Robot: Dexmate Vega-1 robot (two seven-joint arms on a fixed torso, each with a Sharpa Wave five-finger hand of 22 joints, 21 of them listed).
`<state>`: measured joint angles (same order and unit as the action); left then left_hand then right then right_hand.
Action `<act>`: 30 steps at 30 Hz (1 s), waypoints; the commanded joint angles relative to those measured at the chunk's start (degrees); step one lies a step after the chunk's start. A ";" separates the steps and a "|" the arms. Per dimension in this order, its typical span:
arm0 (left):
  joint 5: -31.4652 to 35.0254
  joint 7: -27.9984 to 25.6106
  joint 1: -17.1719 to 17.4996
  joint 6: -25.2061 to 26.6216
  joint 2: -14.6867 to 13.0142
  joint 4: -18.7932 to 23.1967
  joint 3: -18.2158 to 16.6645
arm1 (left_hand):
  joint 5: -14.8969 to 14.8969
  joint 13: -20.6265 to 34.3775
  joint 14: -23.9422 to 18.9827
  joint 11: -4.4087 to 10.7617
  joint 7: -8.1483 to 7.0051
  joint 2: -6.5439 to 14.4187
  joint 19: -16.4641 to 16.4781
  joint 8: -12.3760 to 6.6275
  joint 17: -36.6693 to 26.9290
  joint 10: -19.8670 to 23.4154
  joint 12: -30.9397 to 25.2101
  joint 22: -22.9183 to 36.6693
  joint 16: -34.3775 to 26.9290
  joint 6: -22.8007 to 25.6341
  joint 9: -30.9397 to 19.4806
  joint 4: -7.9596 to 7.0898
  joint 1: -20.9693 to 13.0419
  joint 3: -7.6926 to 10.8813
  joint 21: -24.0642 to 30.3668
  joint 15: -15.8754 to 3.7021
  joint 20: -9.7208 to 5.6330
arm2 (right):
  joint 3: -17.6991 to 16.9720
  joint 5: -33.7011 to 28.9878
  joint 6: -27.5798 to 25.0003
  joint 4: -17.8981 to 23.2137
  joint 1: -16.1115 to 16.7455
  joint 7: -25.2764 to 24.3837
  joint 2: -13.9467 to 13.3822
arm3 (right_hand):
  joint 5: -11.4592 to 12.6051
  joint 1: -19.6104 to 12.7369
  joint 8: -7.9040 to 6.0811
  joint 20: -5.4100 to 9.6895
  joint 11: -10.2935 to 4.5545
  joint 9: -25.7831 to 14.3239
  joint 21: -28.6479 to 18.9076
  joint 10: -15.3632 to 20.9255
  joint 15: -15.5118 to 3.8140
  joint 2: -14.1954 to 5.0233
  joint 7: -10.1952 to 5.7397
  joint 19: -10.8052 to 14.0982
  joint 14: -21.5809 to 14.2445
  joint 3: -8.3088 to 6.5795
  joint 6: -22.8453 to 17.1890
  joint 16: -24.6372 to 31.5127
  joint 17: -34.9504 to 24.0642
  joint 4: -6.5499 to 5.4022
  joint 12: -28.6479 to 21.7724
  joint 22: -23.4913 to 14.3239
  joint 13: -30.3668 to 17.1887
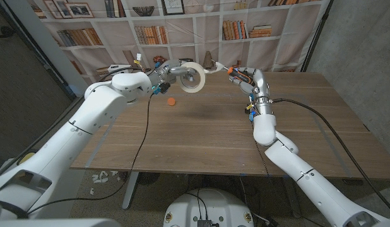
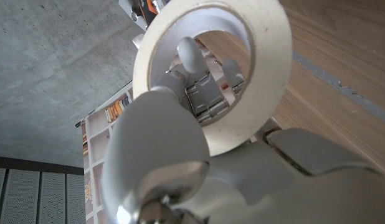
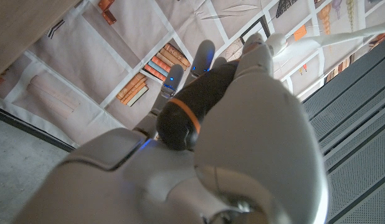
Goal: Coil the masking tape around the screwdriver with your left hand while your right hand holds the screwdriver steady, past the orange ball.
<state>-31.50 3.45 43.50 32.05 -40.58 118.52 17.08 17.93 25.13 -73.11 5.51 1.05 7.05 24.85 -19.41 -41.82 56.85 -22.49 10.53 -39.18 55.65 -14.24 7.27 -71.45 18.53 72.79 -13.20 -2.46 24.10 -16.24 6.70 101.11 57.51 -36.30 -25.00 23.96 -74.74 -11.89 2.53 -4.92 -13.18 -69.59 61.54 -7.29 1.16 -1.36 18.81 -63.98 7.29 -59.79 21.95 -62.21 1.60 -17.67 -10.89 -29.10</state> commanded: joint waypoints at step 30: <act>7.94 1.95 -10.47 17.70 -2.40 -1.42 8.89 | -0.91 2.01 -0.88 0.49 0.92 0.55 0.48 2.05 -0.62 1.47 2.90 0.06 0.98 -1.30 -0.29 0.09 -1.67 -0.42 0.41 0.17 0.57 | 2.30 -3.09 -15.54 11.87 -1.70 20.40 -10.83 | 0.49 -11.00 -0.22 8.68 0.00 -0.20 -0.89 0.66 -5.79 -10.48 -3.53 -0.60 -5.56 1.02 -3.54 -0.70 -0.31 -0.62 0.53 -0.09 -0.36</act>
<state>-27.19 3.95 37.78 43.22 -41.69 116.09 21.82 17.10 27.11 -73.51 4.90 1.95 7.50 25.17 -17.57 -42.35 57.48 -19.78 10.45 -38.32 54.92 -14.23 7.51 -72.37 18.30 72.79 -13.00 -2.15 24.71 -17.07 -1.46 108.96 56.88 -22.94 -32.40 24.18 -74.76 -11.83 2.24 -5.01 -13.18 -70.03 61.63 -7.90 1.18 -1.37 18.51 -64.58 8.01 -59.80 21.50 -62.33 1.03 -17.46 -10.89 -29.37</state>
